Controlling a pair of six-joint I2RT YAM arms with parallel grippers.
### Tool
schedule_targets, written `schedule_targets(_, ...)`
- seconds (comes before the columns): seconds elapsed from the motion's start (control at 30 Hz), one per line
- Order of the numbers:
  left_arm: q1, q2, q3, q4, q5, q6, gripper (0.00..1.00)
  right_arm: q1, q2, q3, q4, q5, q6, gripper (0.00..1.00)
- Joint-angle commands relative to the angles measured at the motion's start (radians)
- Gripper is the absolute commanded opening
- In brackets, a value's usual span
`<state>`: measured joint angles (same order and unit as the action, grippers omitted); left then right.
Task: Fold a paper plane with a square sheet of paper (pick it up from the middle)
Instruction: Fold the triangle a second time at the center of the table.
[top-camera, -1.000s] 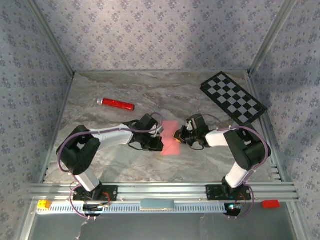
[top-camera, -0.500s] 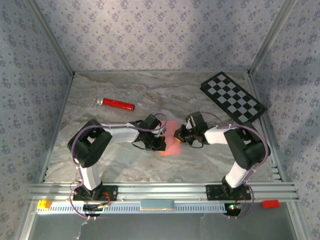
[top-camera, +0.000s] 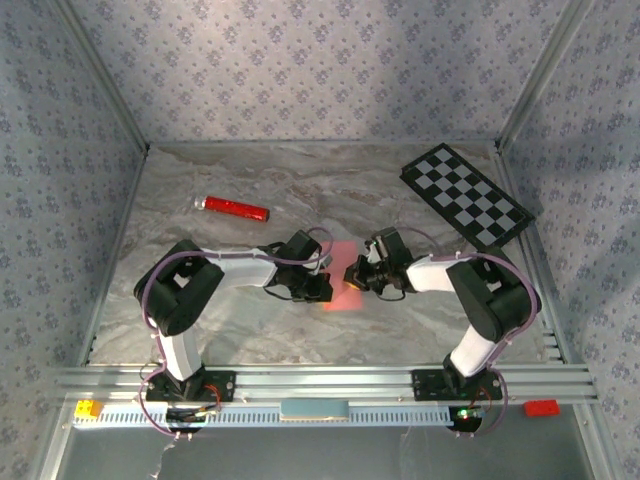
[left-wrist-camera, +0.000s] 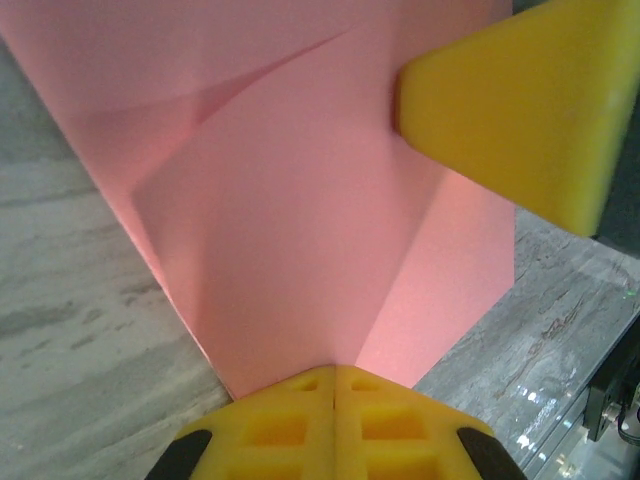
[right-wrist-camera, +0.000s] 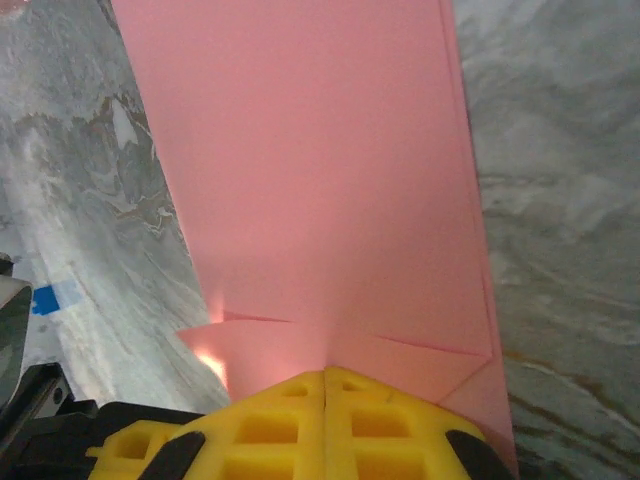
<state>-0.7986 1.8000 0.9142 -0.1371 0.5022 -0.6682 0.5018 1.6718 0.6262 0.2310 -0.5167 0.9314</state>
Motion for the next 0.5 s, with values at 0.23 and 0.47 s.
schedule_targets(0.23, -0.003, 0.003, -0.04, -0.045, -0.066, -0.028, 0.0, -0.159, 0.009, -0.016, 0.091, 0.014, 0.027, 0.04)
schedule_targets(0.47, -0.005, -0.065, 0.005, -0.065, -0.108, -0.036, 0.09, -0.114, -0.206, 0.004, -0.143, 0.117, -0.065, 0.09)
